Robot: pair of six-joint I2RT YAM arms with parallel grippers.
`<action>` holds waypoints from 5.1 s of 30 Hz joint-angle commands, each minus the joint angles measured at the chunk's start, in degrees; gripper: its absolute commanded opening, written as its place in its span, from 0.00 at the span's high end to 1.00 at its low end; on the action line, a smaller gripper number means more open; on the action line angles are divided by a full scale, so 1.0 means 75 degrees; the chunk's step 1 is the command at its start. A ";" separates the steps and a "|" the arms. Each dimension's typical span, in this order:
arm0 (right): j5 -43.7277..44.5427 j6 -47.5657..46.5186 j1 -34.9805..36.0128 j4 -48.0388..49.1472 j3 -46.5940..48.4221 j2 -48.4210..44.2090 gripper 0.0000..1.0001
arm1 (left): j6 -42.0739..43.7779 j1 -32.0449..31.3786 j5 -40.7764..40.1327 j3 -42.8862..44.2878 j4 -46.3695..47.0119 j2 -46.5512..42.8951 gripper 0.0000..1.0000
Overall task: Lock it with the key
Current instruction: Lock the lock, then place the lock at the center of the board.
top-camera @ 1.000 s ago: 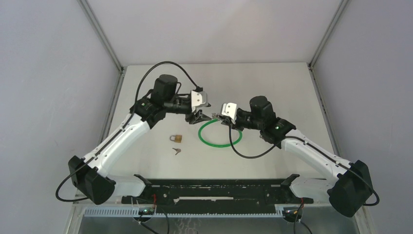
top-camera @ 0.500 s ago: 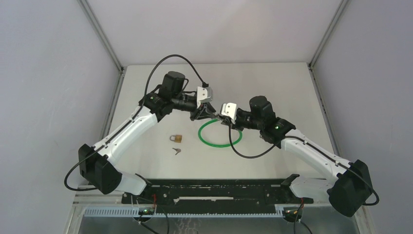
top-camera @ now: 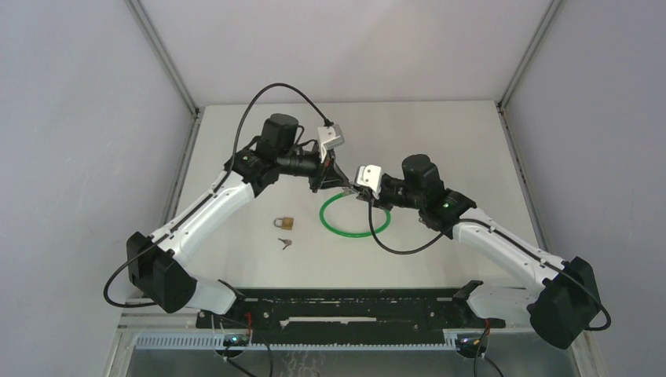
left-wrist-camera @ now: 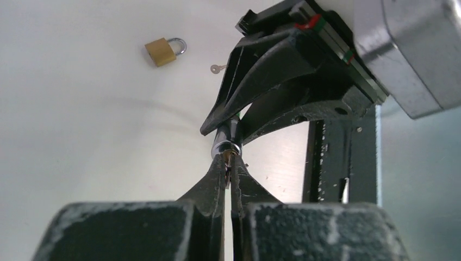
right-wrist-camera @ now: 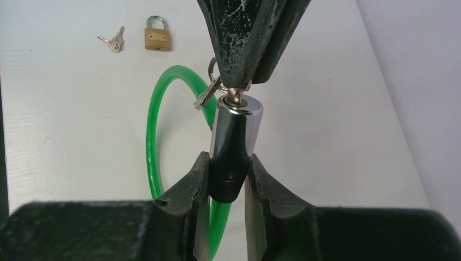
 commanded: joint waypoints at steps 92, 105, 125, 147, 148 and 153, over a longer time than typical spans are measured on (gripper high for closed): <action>0.0540 -0.0214 0.0138 -0.0331 -0.0083 0.0576 1.00 | -0.3312 -0.0046 -0.0905 -0.1061 0.1304 -0.0910 1.00; 0.0694 -0.0208 0.0060 -0.0323 -0.0085 0.0655 1.00 | -0.4164 0.0423 -0.0294 -0.1421 0.1901 -0.1112 1.00; 0.0627 -0.0169 -0.0110 -0.0372 -0.0086 0.0658 1.00 | -0.1838 0.0476 -0.0070 -0.1230 0.1063 -0.1304 1.00; 0.0184 0.0095 -0.0322 -0.0371 -0.0058 0.0426 1.00 | -0.0215 0.0628 -0.0981 -0.0336 -0.0890 -0.1771 1.00; 0.0042 0.0218 -0.0353 -0.0418 0.0013 0.0415 1.00 | -0.0126 0.0628 -0.1222 -0.0378 -0.0868 -0.1846 1.00; -0.0693 0.1287 -0.0607 -0.0535 0.0552 0.0288 1.00 | 0.0097 0.0628 -0.2701 -0.0406 -0.0896 -0.2046 0.99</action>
